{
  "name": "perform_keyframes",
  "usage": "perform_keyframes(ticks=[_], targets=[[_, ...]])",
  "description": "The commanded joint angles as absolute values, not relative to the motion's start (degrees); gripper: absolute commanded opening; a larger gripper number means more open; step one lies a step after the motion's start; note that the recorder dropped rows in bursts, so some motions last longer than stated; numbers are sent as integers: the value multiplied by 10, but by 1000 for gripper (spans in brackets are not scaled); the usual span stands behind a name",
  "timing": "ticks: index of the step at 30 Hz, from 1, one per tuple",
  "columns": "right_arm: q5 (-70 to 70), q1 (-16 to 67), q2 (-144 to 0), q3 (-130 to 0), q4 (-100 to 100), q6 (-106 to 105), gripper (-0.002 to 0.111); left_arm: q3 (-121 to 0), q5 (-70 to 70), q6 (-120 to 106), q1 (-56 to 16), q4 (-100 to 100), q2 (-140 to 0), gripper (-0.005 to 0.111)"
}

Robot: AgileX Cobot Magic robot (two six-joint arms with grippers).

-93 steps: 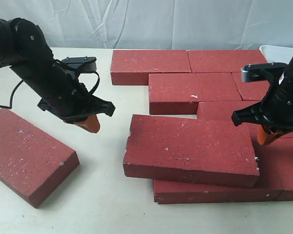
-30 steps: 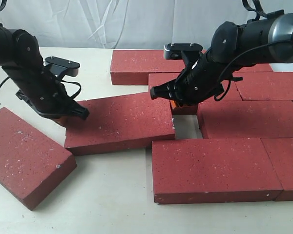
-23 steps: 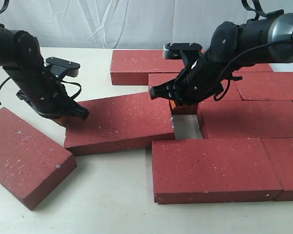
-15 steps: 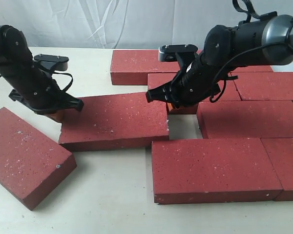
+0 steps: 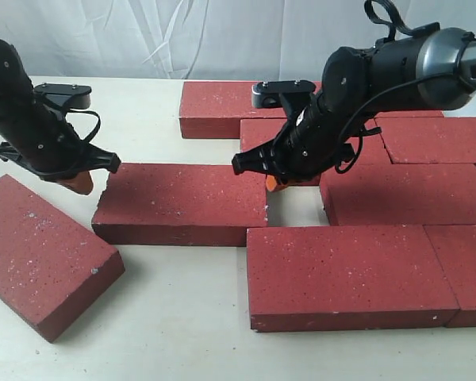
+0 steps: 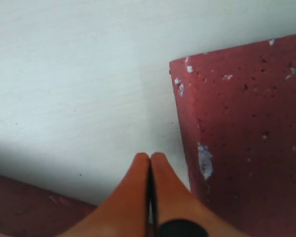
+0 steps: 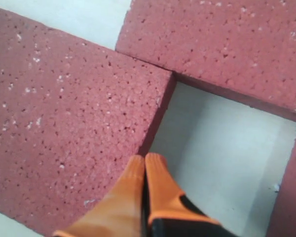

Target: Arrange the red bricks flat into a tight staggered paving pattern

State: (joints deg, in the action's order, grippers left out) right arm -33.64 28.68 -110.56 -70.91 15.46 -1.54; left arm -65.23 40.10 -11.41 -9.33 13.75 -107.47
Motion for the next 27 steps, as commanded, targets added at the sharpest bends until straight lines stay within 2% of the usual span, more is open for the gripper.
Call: perform_keyframes(ticks=[1,10,20,27], targets=[[-325,286,-1105,-711,149,-7,-1,-655,402,-117,-93,166,-1068,0],[-327,286,-1065,-711,144,37,-1,-655,401,-119,-93,178,-1068,0],[-450,286,-995,-710,80,38,-1,-655,404,-119,-93,181,-1068,0],[-449,280,-970,-681,72,49,-1,-655,398,-115,-93,171,-1068,0]])
